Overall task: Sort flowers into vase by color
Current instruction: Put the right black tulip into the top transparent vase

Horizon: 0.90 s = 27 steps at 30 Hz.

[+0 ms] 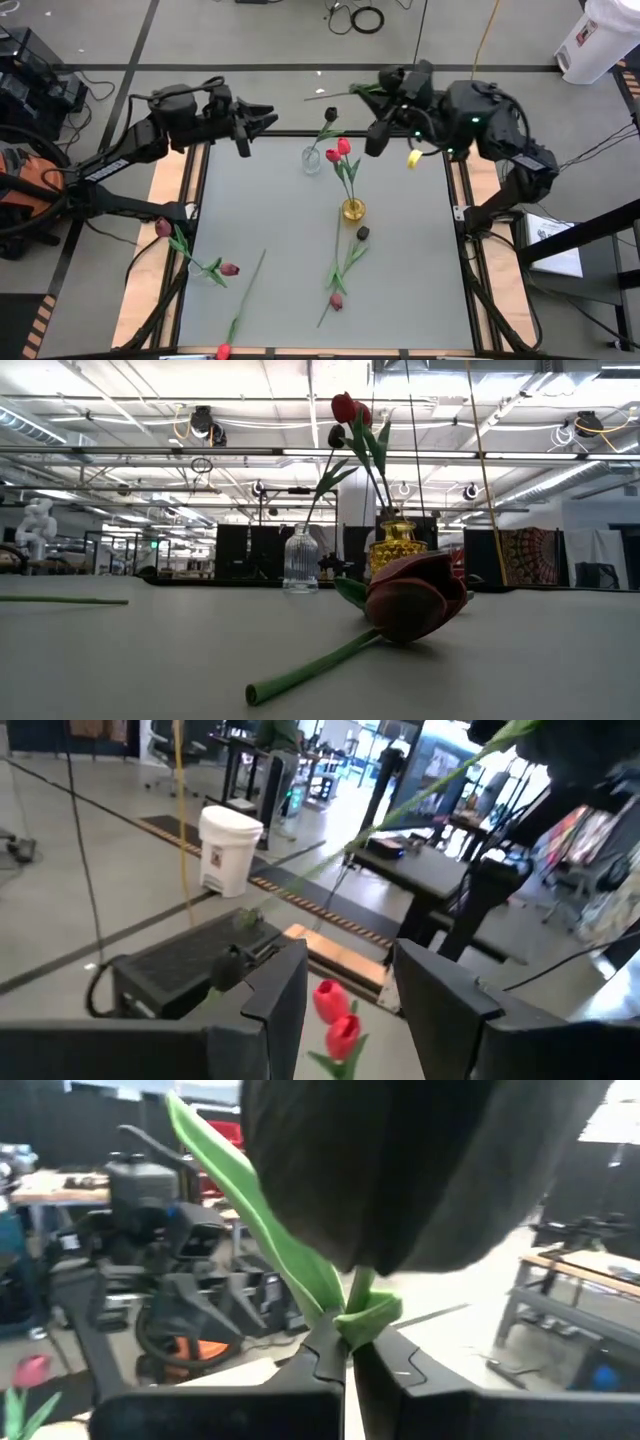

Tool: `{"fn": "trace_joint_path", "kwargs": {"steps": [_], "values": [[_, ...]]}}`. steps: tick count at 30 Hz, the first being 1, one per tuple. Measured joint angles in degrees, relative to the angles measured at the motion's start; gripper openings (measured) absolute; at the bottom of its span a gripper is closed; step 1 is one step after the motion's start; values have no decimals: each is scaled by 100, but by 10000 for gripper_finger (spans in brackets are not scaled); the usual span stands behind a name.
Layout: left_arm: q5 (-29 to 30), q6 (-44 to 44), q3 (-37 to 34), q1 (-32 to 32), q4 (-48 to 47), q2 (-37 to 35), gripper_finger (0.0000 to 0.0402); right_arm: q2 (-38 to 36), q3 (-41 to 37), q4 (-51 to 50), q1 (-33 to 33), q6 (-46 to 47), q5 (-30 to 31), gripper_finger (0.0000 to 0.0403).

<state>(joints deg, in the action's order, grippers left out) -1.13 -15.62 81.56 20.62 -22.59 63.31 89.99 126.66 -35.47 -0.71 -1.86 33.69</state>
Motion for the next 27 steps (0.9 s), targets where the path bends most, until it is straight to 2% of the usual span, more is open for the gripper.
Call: {"fn": "trace_joint_path", "kwargs": {"steps": [7,15,20,27], "values": [[92,480,0,0,-74,4,157,614,652,-419,121,402,-677,0],[97,608,0,0,-70,4,157,1070,733,-622,263,744,-1301,0],[-63,749,0,0,-72,4,157,1238,733,-586,337,714,-1327,0],[-594,759,2,-2,-50,74,157,1296,742,-509,507,622,-1335,0]]}}
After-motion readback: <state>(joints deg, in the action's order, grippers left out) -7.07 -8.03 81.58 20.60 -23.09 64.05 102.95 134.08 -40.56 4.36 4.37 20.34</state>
